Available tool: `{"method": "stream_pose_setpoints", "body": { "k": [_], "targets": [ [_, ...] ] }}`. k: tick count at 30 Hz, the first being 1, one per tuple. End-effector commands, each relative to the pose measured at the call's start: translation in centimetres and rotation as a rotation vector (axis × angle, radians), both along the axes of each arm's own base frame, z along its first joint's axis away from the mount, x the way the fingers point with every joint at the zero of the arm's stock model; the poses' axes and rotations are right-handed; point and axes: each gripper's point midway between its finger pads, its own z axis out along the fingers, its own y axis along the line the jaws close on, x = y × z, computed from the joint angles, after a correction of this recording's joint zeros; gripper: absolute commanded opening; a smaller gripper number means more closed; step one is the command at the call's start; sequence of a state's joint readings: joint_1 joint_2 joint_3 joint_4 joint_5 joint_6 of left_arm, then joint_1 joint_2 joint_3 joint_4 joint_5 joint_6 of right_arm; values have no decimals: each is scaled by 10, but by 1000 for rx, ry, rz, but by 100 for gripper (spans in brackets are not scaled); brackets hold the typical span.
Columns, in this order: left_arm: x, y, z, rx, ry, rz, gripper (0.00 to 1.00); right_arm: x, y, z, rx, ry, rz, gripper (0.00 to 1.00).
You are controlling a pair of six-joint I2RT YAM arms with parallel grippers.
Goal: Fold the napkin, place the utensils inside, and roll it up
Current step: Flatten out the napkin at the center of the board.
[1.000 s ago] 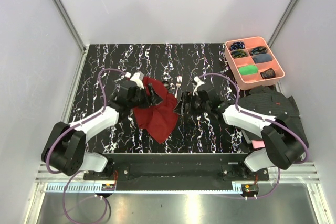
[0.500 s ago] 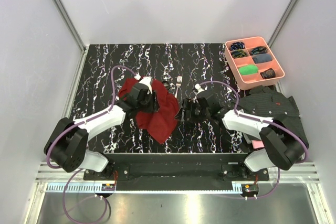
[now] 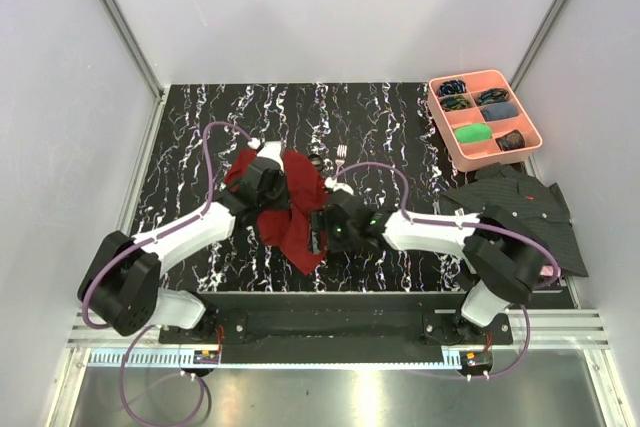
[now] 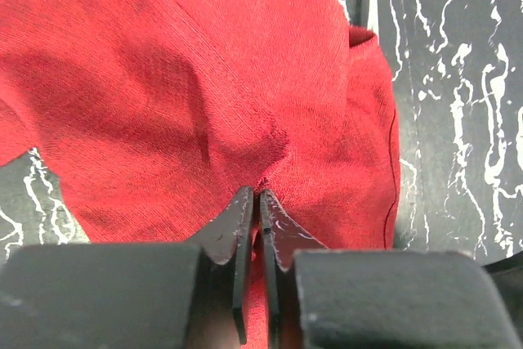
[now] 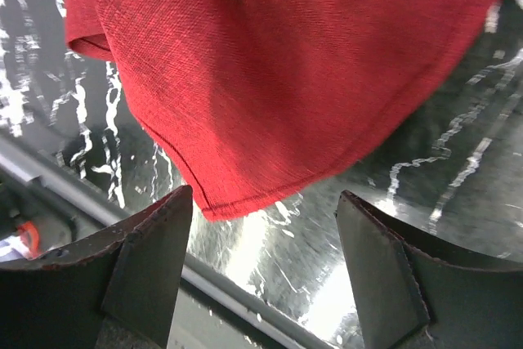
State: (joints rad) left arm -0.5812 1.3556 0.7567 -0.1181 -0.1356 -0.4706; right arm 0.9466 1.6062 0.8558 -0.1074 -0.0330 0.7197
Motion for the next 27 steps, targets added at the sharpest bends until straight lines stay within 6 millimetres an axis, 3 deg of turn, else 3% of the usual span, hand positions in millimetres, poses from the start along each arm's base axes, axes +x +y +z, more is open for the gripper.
{"method": "stream_pose_setpoints", "body": {
  "k": [1, 7, 10, 14, 15, 16, 18, 19, 21, 22, 23, 24, 27],
  "targets": [
    [12, 3, 25, -23, -104, 40, 1, 11, 4, 0, -133, -64, -58, 78],
    [14, 16, 35, -20, -134, 105, 0, 9, -3, -27, -310, -50, -64, 77],
    [17, 23, 49, -34, -166, 135, 0, 5, -3, -39, -344, -31, -44, 68],
    [21, 38, 70, -50, -189, 175, 0, 5, 3, -39, -335, -23, -25, 34],
    [21, 41, 79, -69, -198, 183, 0, 6, 4, -36, -334, -33, -17, 17],
    [19, 48, 79, -66, -182, 193, 0, 11, 8, -24, -315, -56, -22, 12],
    [23, 68, 102, -111, -210, 237, 0, 16, 1, -8, -343, -90, -16, 4],
    [22, 79, 107, -114, -210, 258, 0, 25, 6, 17, -311, -133, -25, 3],
    [26, 111, 139, -134, -277, 317, 0, 36, -9, 41, -358, -182, -28, 3],
    [25, 136, 144, -117, -279, 377, 0, 55, -17, 70, -325, -222, -72, 2],
    [24, 148, 167, -117, -326, 399, 0, 63, -28, 82, -334, -233, -84, 2],
    [18, 183, 190, -43, -370, 453, 0, 96, -59, 119, -323, -296, -126, 4],
    [10, 217, 202, 51, -378, 524, 0, 140, -112, 154, -358, -376, -225, 5]
  ]
}}
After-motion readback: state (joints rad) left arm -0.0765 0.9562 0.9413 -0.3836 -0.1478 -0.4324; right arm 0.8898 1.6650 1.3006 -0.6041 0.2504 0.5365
